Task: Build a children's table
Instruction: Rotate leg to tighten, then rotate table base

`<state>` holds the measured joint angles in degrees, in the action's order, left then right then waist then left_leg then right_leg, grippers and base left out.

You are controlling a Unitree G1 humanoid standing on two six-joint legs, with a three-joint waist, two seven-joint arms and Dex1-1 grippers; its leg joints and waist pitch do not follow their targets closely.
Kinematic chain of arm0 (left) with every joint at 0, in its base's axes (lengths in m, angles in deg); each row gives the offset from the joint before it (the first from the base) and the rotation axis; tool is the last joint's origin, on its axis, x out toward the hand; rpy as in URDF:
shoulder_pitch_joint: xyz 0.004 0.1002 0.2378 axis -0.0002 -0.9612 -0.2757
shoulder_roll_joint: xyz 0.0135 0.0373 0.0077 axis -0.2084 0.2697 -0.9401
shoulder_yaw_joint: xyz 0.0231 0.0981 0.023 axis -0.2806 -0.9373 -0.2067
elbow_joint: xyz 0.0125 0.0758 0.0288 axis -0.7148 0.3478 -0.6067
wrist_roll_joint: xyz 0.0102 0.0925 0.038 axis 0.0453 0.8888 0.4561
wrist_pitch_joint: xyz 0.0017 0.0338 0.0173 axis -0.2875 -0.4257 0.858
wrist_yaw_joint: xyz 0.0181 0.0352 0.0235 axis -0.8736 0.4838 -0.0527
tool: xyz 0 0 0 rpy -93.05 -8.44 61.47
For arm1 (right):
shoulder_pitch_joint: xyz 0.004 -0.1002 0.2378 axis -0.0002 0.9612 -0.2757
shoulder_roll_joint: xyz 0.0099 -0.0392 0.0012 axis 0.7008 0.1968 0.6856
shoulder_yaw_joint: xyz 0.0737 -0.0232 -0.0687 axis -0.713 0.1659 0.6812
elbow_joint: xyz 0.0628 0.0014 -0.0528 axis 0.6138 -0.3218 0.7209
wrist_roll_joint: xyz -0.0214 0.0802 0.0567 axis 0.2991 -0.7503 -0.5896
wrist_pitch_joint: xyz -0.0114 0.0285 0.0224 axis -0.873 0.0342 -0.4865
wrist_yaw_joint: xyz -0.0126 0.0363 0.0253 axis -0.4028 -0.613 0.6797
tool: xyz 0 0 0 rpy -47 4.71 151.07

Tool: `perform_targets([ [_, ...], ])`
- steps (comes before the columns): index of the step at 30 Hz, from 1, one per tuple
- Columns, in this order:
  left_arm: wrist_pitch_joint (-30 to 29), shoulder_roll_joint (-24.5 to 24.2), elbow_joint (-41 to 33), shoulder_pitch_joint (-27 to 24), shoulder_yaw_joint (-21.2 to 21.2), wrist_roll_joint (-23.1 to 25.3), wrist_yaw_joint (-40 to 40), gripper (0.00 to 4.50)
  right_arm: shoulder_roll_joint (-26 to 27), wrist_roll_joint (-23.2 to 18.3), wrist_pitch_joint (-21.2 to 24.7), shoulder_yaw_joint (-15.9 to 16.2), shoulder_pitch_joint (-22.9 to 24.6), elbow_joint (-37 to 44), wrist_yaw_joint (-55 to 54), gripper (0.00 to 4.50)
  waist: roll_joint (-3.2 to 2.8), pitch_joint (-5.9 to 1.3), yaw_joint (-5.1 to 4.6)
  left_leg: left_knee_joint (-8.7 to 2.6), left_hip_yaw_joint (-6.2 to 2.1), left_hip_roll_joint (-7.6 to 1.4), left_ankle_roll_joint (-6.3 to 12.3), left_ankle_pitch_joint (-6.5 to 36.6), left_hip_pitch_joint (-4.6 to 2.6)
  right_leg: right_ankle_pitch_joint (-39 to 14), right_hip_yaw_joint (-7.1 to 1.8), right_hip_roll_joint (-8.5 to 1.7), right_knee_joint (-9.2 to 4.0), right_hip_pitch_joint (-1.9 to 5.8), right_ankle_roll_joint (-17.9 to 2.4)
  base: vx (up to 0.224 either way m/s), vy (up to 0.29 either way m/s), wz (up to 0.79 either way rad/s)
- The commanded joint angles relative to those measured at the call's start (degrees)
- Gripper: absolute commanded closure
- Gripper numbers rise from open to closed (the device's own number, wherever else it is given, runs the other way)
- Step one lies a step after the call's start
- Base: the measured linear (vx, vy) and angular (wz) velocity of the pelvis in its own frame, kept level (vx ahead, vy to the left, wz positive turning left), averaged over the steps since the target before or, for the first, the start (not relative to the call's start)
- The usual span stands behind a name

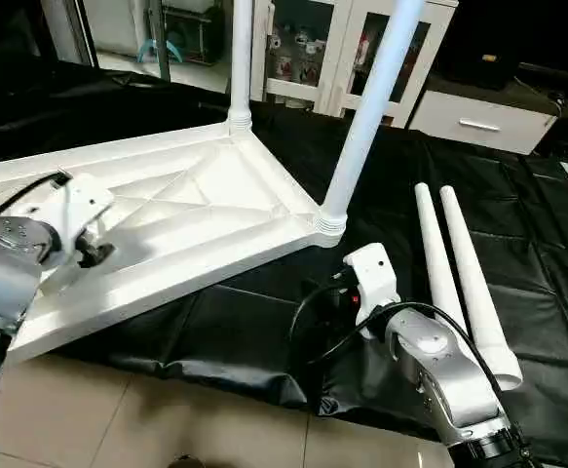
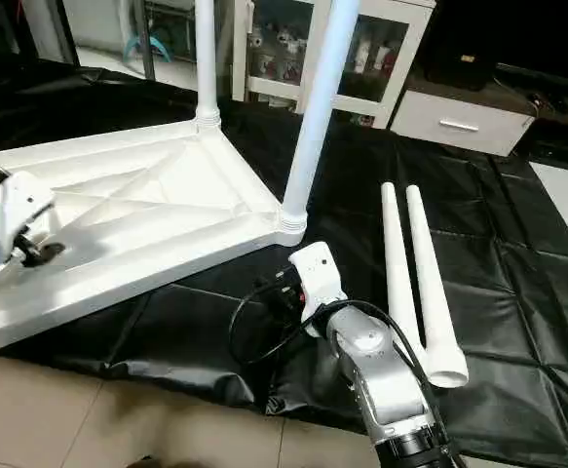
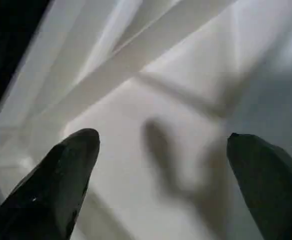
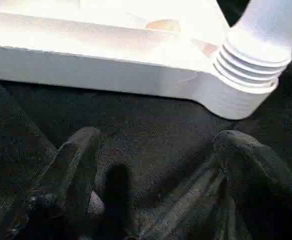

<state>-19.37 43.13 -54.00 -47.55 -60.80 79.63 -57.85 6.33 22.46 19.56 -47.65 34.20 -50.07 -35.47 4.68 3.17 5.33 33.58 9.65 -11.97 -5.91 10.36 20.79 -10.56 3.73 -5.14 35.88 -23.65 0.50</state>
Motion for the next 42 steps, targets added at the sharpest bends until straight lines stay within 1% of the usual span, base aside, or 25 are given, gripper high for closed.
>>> perform_targets([
  [1,0.7,-2.6,2.9,0.9,-0.3,4.2,3.6,0.0,-0.6,0.7,-0.1,0.1,-0.2,0.4,0.3,0.62,-1.74,-3.5,0.01,-4.61,-0.27,-0.66,-2.64,13.2,-0.61,-6.8,-2.49,-2.27,-3.61,2.85,-10.1,0.0,0.0,0.0],
  [2,0.5,-3.3,2.8,0.6,-0.5,4.4,3.6,0.0,-0.6,0.7,-0.1,0.2,-0.2,0.4,0.4,0.62,-1.73,-3.53,-0.19,-4.73,-0.44,-0.64,-2.83,12.9,-0.33,-7.2,-2.47,-2.37,-3.56,3.13,-9.7,0.0,0.0,0.0],
  [5,-0.7,-4.0,0.9,-0.9,0.1,2.1,0.5,0.0,-0.6,0.7,-0.1,0.2,-0.1,0.4,0.5,0.62,-1.75,-3.4,-0.2,-4.61,-0.3,-0.78,-2.89,13.7,-0.94,-7.4,-2.61,-2.32,-3.7,2.49,-10.5,0.0,0.0,0.0],
  [8,-1.1,-3.9,0.1,-1.8,-0.4,1.0,-1.4,0.0,-0.6,0.7,0.0,0.2,-0.1,0.3,0.5,0.62,-1.69,-3.42,0.07,-4.61,-0.2,-0.87,-3.0,13.8,-1.09,-7.1,-2.63,-2.34,-3.65,2.39,-11.0,0.0,0.0,0.0],
  [9,-1.1,-3.9,0.1,-1.8,-0.4,1.0,-1.4,0.0,-0.6,0.7,0.0,0.2,-0.1,0.3,0.5,0.62,-1.81,-3.37,0.17,-4.67,-0.2,-0.84,-3.08,14.1,-1.04,-7.1,-2.62,-2.27,-3.61,2.37,-11.1,0.0,0.0,0.0],
  [10,-0.4,-4.1,0.8,-1.6,-1.4,2.0,-1.0,0.0,-0.6,0.7,0.0,0.2,-0.1,0.3,0.5,0.62,-1.87,-3.4,0.31,-4.73,-0.27,-0.87,-3.26,14.4,-1.06,-7.0,-2.57,-2.23,-3.59,2.39,-10.9,0.0,0.0,0.0],
  [12,0.5,-3.1,2.3,-1.0,-0.7,1.9,0.5,0.0,-0.6,0.7,-0.1,0.3,-0.1,0.3,0.6,0.62,-1.82,-3.38,0.39,-4.76,-0.32,-0.82,-3.4,15.1,-1.02,-7.2,-2.57,-2.27,-3.64,2.45,-10.7,0.0,0.0,0.0],
  [15,0.1,-1.9,2.1,-1.1,-0.1,0.1,-0.7,0.0,-0.6,0.7,-0.2,0.2,-0.2,0.2,0.6,0.62,-1.78,-3.3,0.45,-4.86,-0.37,-0.84,-3.68,16.9,-1.19,-9.6,-2.6,-2.48,-3.92,2.41,-10.4,0.0,0.0,0.0],
  [16,-0.8,-0.3,1.3,-1.8,0.8,-3.0,-3.2,0.0,-0.6,0.8,-0.1,0.1,-0.2,0.2,0.6,0.62,-1.77,-3.17,0.51,-4.98,-0.44,-0.81,-3.86,18.1,-1.19,-11.6,-2.62,-2.57,-4.09,2.38,-10.2,0.0,0.0,0.0],
  [18,-1.4,1.5,0.5,-2.4,1.4,-5.9,-5.5,0.0,-0.6,0.8,-0.1,0.1,-0.1,0.2,0.6,0.62,-1.68,-3.17,0.5,-5.01,-0.51,-0.84,-3.94,19.2,-1.24,-12.8,-2.62,-2.6,-4.23,2.36,-10.1,0.0,0.0,0.0],
  [20,-1.4,3.6,0.6,-2.3,2.0,-8.3,-6.9,0.0,-0.6,0.9,-0.1,0.1,-0.2,0.2,0.6,0.62,-1.63,-3.24,0.52,-4.98,-0.5,-0.83,-3.9,18.5,-1.21,-12.0,-2.66,-2.61,-4.13,2.39,-10.3,0.0,0.0,0.0],
  [22,-0.8,7.5,2.7,-1.1,3.5,-10.9,-6.4,0.0,-0.6,0.9,-0.2,0.1,-0.3,0.0,0.7,0.62,-1.57,-3.26,0.66,-4.91,-0.39,-0.77,-3.76,18.0,-1.23,-10.8,-2.62,-2.54,-4.12,2.39,-10.6,0.0,0.0,0.0],
  [25,0.7,11.1,7.6,1.0,4.2,-11.3,-4.1,0.0,-0.6,1.0,-0.2,0.1,-0.5,-0.2,0.8,0.62,-1.48,-3.3,1.05,-4.87,-0.26,-0.57,-3.47,18.3,-1.33,-11.5,-2.59,-2.41,-4.41,2.34,-9.9,0.0,0.0,0.0],
  [27,1.6,13.1,10.5,2.4,4.4,-11.4,-2.6,0.0,-0.6,1.0,-0.3,0.1,-0.6,-0.2,0.8,0.62,-1.45,-3.32,1.04,-4.97,-0.45,-0.62,-3.42,18.2,-1.05,-12.5,-2.62,-2.6,-4.44,2.68,-9.1,0.0,0.0,0.0],
  [29,2.5,15.8,13.1,4.0,5.5,-12.3,-0.5,0.0,-0.6,1.1,-0.3,0.1,-0.7,-0.2,0.7,0.62,-1.27,-3.36,1.0,-4.91,-0.44,-0.59,-3.22,18.1,-1.08,-13.3,-2.63,-2.62,-4.6,2.69,-8.6,0.0,0.0,0.0],
  [30,3.5,18.1,15.1,5.4,6.3,-13.1,1.2,0.0,-0.7,1.1,-0.3,0.0,-0.7,-0.2,0.6,0.62,-1.41,-3.33,1.06,-4.89,-0.46,-0.69,-3.15,18.5,-1.18,-13.6,-2.63,-2.7,-4.78,2.59,-8.7,0.0,0.0,0.0],
  [31,3.6,18.2,15.3,5.4,6.3,-13.1,1.4,0.0,-0.7,1.1,-0.3,0.0,-0.7,-0.2,0.6,0.62,-1.4,-3.37,1.22,-4.86,-0.49,-0.68,-3.11,18.5,-1.22,-13.7,-2.59,-2.69,-4.75,2.61,-8.6,0.0,0.0,0.0],
  [32,4.6,19.8,16.8,6.5,7.1,-13.5,3.3,0.0,-0.7,1.2,-0.3,0.0,-0.7,-0.2,0.6,0.62,-1.33,-3.44,1.29,-4.84,-0.49,-0.73,-3.04,18.3,-1.22,-13.3,-2.61,-2.73,-4.7,2.63,-8.7,0.0,0.0,0.0],
  [33,5.8,21.1,18.1,7.3,7.5,-13.8,4.6,0.0,-0.7,1.2,-0.3,0.0,-0.7,-0.2,0.6,0.62,-1.48,-3.43,1.44,-4.84,-0.51,-0.74,-3.0,18.1,-1.22,-12.8,-2.57,-2.69,-4.68,2.59,-8.8,0.0,0.0,0.0],
  [35,11.0,24.3,22.3,9.8,9.7,-15.2,8.5,0.0,-0.6,1.2,-0.3,-0.1,-0.8,-0.2,0.4,0.62,-1.31,-3.43,1.77,-4.74,-0.4,-0.56,-2.63,17.3,-1.13,-11.7,-2.56,-2.53,-4.76,2.61,-8.8,0.0,0.0,0.0],
  [36,15.5,26.4,25.0,11.5,11.4,-16.5,10.5,0.0,-0.4,1.3,-0.3,-0.1,-0.9,-0.3,0.4,0.62,-1.26,-3.6,2.15,-4.68,-0.38,-0.69,-2.56,16.8,-1.3,-10.3,-2.56,-2.64,-4.7,2.66,-8.8,0.0,0.0,0.0],
  [37,16.8,26.9,25.5,11.9,11.8,-16.9,11.0,0.0,-0.4,1.4,-0.3,-0.1,-1.0,-0.3,0.4,0.62,-1.27,-3.75,2.65,-4.62,-0.42,-0.77,-2.62,15.6,-1.23,-8.5,-2.52,-2.76,-4.45,2.84,-9.1,0.0,0.0,0.0],
  [38,19.1,27.8,26.6,12.7,12.5,-17.3,11.7,0.0,-0.3,1.4,-0.3,-0.1,-1.0,-0.4,0.4,0.62,-1.15,-3.82,2.81,-4.59,-0.36,-0.81,-2.51,14.4,-1.21,-6.1,-2.5,-2.67,-4.22,2.86,-9.5,0.0,0.0,0.0],
  [40,22.7,29.7,28.0,14.2,13.8,-18.6,12.0,0.0,-0.2,1.5,-0.5,0.0,-1.2,-0.5,0.4,0.62,-1.11,-3.95,2.91,-4.53,-0.4,-0.75,-2.48,12.3,-0.84,-3.3,-2.41,-2.7,-3.81,3.29,-9.7,0.0,0.0,0.0],
  [42,25.0,32.3,28.4,15.9,16.8,-21.9,11.6,0.0,-0.2,1.6,-0.5,0.1,-1.3,-0.6,0.4,0.62,-0.93,-3.99,2.89,-4.38,-0.26,-0.68,-2.39,10.9,-0.83,-1.2,-2.35,-2.73,-3.71,3.41,-10.5,0.0,0.0,0.0],
])
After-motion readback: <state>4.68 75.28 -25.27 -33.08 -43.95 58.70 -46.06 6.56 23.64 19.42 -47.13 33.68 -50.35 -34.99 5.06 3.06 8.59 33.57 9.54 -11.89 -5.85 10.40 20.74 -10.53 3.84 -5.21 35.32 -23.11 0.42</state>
